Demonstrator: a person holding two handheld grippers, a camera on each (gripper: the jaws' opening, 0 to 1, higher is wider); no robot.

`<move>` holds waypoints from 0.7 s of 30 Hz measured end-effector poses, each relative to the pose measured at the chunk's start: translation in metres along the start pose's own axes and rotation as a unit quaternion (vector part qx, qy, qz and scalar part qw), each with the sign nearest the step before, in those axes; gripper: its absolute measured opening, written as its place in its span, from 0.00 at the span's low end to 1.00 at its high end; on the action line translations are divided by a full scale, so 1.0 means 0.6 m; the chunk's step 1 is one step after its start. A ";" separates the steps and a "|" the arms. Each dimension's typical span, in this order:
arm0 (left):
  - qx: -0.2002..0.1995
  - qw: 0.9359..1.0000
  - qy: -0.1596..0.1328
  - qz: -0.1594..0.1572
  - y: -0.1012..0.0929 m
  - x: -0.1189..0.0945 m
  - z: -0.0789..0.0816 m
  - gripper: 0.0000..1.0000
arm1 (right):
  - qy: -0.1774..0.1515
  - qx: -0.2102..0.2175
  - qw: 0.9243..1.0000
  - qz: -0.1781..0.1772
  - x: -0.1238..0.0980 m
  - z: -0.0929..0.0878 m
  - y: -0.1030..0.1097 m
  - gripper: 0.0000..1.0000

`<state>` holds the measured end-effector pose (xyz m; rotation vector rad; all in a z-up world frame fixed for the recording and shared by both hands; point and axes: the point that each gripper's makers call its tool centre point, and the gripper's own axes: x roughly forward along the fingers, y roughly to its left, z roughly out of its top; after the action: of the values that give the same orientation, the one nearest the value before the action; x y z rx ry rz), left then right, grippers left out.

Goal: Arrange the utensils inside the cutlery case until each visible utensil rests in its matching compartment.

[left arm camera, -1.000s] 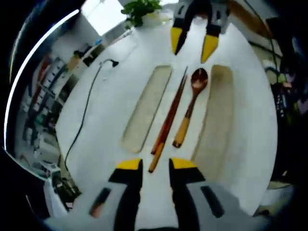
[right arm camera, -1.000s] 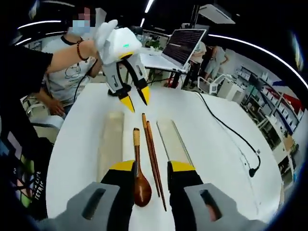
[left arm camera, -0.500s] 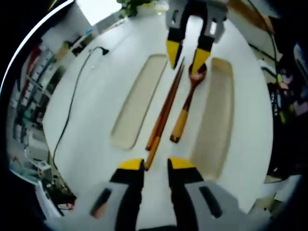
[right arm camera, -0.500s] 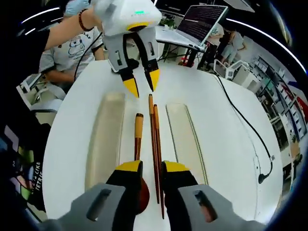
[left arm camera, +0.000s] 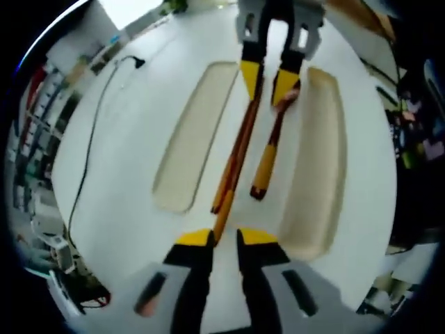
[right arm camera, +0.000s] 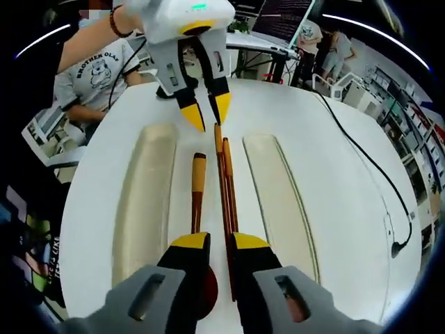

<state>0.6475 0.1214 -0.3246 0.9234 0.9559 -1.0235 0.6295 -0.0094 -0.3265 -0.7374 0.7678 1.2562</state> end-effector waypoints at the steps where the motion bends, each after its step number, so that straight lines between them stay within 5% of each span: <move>1: -0.001 1.000 0.002 -0.003 -0.001 0.001 -0.001 0.12 | 0.001 0.002 1.000 0.001 0.002 -0.002 0.000 0.10; 21: 0.014 0.999 0.008 -0.042 -0.007 0.019 -0.008 0.08 | 0.002 0.014 1.000 0.025 0.022 -0.005 -0.004 0.07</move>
<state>0.6452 0.1220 -0.3373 0.9215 1.0041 -1.1044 0.6333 -0.0051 -0.3389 -0.7012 0.8092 1.2871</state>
